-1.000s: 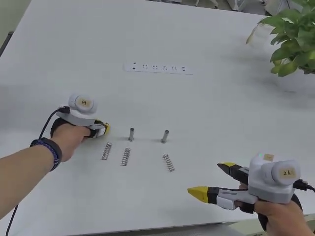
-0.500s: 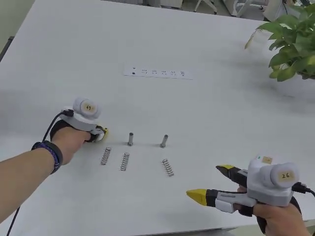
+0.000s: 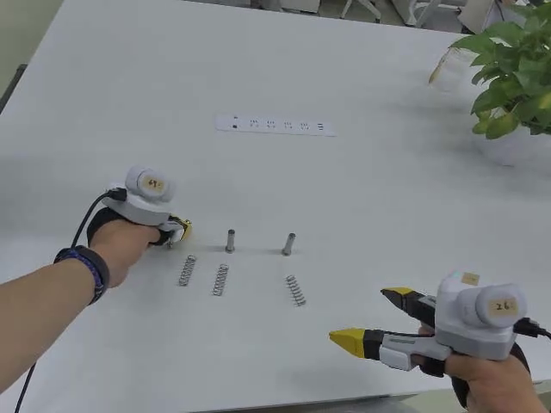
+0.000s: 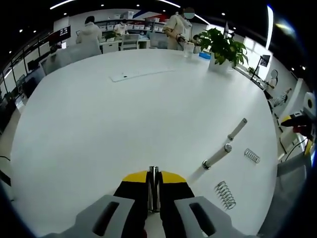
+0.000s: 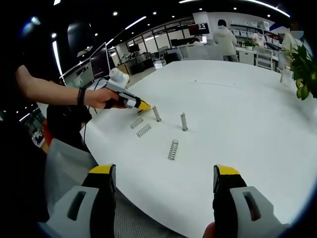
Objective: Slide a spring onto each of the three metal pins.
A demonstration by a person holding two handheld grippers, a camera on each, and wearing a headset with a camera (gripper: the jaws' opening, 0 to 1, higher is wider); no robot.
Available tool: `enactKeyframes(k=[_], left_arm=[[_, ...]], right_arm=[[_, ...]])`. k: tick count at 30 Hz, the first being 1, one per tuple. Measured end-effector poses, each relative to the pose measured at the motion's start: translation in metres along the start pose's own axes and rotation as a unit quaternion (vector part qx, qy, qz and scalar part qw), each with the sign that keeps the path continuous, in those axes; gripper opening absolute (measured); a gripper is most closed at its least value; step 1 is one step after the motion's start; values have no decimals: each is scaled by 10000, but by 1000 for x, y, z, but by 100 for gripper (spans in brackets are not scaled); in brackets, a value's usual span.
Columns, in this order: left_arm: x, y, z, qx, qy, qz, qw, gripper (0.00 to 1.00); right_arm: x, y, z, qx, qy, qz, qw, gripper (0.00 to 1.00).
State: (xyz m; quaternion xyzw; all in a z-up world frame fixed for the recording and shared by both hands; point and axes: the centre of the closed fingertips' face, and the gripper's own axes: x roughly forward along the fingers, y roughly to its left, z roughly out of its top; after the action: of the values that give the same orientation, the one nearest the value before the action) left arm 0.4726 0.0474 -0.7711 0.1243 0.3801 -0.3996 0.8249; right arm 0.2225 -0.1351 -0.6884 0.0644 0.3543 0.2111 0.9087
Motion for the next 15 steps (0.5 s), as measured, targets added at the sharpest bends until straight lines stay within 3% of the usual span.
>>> enactKeyframes(k=[15], left_arm=[[-11, 4, 6, -18, -124, 70, 9999, 0]], right_arm=[[3, 4, 0, -31, -13, 61, 10000, 80]])
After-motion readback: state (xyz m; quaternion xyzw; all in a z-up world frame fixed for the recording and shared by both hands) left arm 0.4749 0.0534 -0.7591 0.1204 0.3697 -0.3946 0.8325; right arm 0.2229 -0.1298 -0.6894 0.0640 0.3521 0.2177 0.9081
